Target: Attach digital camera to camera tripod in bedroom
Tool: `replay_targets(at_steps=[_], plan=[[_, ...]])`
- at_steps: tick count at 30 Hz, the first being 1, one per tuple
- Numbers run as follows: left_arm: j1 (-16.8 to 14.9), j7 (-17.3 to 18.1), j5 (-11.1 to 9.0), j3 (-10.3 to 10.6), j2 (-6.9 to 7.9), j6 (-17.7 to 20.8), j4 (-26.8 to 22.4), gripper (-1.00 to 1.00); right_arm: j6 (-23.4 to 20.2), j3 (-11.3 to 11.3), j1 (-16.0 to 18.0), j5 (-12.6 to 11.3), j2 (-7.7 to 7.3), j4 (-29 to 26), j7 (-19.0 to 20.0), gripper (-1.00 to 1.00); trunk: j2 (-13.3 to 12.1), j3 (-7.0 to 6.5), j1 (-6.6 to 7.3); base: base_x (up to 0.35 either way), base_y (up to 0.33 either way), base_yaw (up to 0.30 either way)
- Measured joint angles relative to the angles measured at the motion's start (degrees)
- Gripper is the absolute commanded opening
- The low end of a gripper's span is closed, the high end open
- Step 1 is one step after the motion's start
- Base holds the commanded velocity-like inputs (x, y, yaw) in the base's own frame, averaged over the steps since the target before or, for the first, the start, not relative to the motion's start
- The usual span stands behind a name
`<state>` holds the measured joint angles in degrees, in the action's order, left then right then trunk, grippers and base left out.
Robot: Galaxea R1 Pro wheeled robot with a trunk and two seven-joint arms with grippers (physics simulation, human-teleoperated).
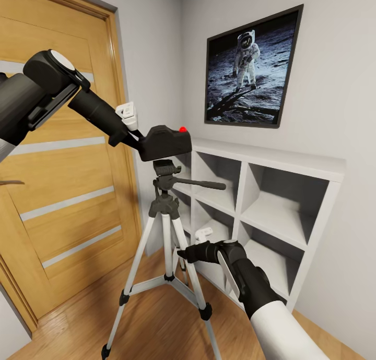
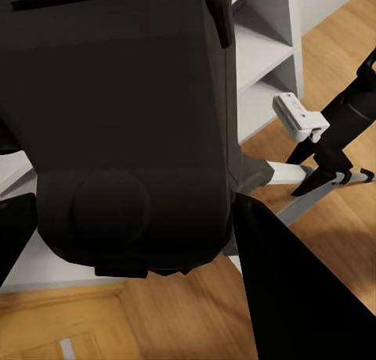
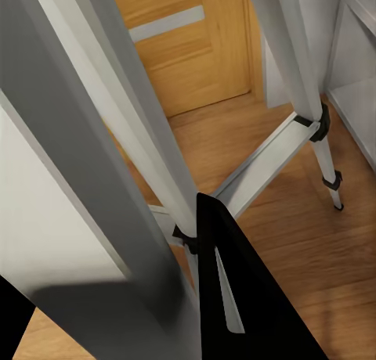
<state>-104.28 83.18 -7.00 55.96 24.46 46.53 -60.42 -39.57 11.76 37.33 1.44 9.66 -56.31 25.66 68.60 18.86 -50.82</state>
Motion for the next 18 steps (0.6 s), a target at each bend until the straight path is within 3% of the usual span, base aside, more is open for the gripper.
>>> replay_targets(at_steps=[18], plan=[[0.00,0.19,-0.02,0.15,0.07,1.35,0.10,-1.00,0.00,0.00,0.00,-0.03,0.00,0.00,-0.03,-1.00,0.00,0.00,0.00,0.000,0.000,0.000]])
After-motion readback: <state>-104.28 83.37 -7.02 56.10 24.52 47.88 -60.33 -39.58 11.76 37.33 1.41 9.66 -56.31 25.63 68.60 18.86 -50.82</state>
